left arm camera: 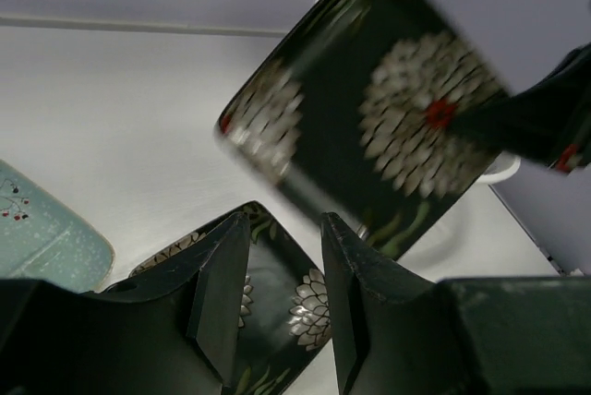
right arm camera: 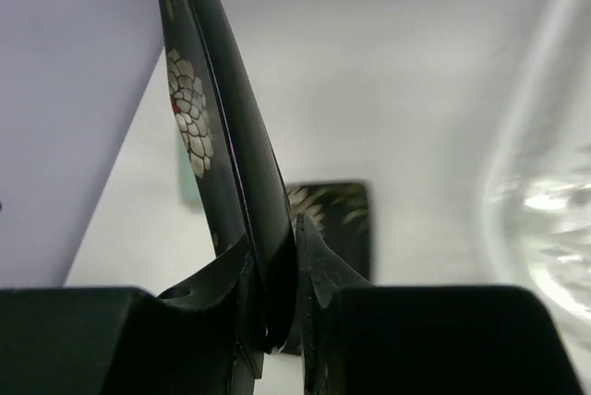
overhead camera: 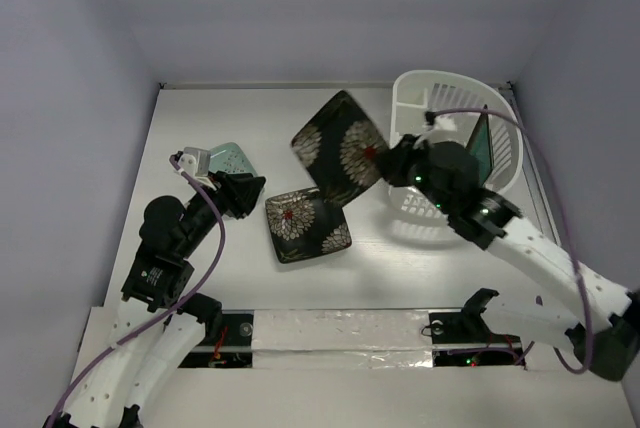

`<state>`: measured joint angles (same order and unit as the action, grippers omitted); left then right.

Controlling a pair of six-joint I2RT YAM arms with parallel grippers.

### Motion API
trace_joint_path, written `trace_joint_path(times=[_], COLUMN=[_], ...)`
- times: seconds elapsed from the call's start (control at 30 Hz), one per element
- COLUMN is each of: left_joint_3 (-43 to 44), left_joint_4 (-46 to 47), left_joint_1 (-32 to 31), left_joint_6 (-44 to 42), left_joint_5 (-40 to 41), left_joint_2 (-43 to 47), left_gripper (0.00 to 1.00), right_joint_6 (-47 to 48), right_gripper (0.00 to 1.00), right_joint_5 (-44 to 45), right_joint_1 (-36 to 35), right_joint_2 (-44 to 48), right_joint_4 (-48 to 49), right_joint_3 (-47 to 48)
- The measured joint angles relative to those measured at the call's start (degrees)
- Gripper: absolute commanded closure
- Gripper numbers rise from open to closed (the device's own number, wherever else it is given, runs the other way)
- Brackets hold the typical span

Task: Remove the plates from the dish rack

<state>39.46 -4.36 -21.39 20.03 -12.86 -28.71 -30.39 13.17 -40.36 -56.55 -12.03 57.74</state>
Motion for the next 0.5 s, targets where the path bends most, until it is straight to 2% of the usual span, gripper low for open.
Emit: trace_joint_path(times=[0.2, 0.5], left_joint_3=[0.0, 0.0], left_joint_4=[-0.3, -0.3], left_joint_1=[0.5, 0.5], left_joint_6=[0.0, 0.0], left_joint_5=[1.6, 2.0], left_joint_2=[0.4, 0.6], left_gripper=[0.66, 0.66], right_joint_6=[-11.7, -25.7], right_gripper=[1.0, 1.0], right_joint_5=[-1.7, 6.4], right_joint_1=[-9.6, -17.1], right_joint_2=[-11.5, -16.4], right_joint_4=[11.8, 25.2], right_joint_3=[-9.6, -17.0])
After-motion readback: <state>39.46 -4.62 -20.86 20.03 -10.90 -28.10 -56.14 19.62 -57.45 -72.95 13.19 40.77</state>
